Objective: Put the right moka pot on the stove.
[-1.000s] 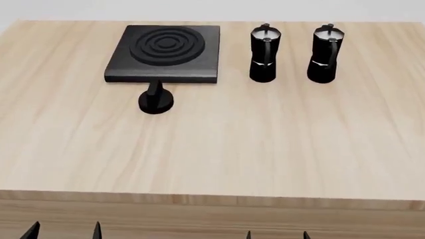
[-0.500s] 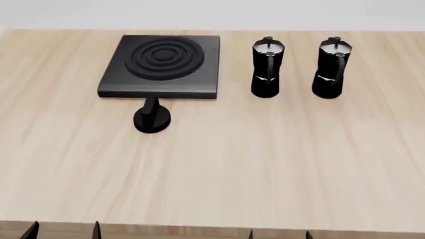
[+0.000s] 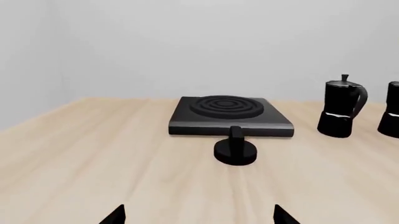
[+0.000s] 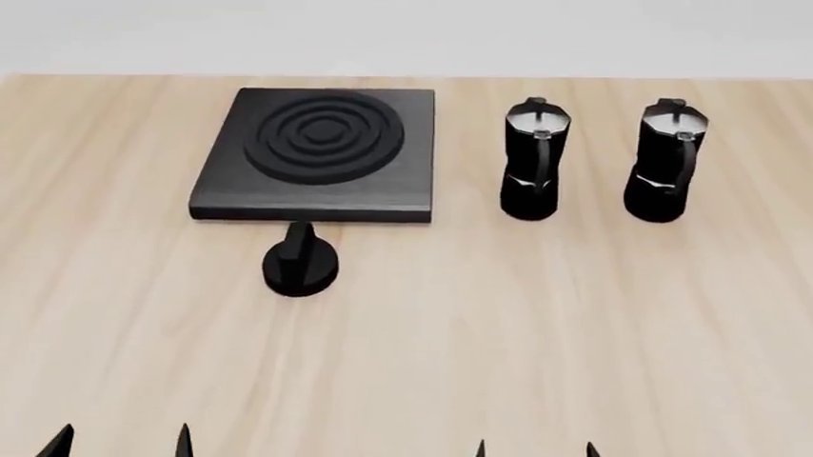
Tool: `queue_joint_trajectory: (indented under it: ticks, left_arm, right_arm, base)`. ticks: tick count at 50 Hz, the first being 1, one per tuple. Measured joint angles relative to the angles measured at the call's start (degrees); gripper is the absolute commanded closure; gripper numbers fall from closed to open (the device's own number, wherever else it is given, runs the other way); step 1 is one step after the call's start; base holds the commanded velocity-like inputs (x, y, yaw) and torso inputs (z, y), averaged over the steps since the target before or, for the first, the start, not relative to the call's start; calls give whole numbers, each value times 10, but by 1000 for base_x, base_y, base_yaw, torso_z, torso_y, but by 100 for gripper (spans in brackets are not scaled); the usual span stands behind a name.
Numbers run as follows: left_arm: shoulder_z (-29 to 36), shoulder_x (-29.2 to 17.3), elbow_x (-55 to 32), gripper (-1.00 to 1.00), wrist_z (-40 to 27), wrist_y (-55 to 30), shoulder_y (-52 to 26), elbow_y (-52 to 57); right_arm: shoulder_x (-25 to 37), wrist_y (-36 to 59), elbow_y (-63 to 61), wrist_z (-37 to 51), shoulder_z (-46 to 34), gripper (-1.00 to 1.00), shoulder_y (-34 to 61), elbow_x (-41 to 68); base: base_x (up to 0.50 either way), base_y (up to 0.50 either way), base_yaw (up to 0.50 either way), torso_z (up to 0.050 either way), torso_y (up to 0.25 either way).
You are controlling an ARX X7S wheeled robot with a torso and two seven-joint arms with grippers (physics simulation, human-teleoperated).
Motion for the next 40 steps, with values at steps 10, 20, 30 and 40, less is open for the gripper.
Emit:
queue_joint_trajectory:
  ticks: [10, 20, 30, 40]
  left_arm:
    - [4, -3, -3, -100, -4, 0, 0, 1]
    - [8, -6, -5, -100, -7, 0, -1, 0]
    - [12, -9, -8, -100, -10, 1, -2, -1]
    - [15, -12, -11, -100, -13, 4, -2, -1]
  right_arm:
    - [3, -2, 1, 3, -3, -100, 1, 5]
    - [6, -3, 2, 5, -5, -100, 2, 10]
    - [8, -4, 5, 7, -7, -100, 3, 14]
    - [11, -6, 9, 10, -11, -100, 6, 15]
  base:
    - [223, 66, 0, 0, 0]
    - [223, 19, 0, 0, 0]
    - [225, 0, 0, 0, 0]
    - [224, 0, 0, 0, 0]
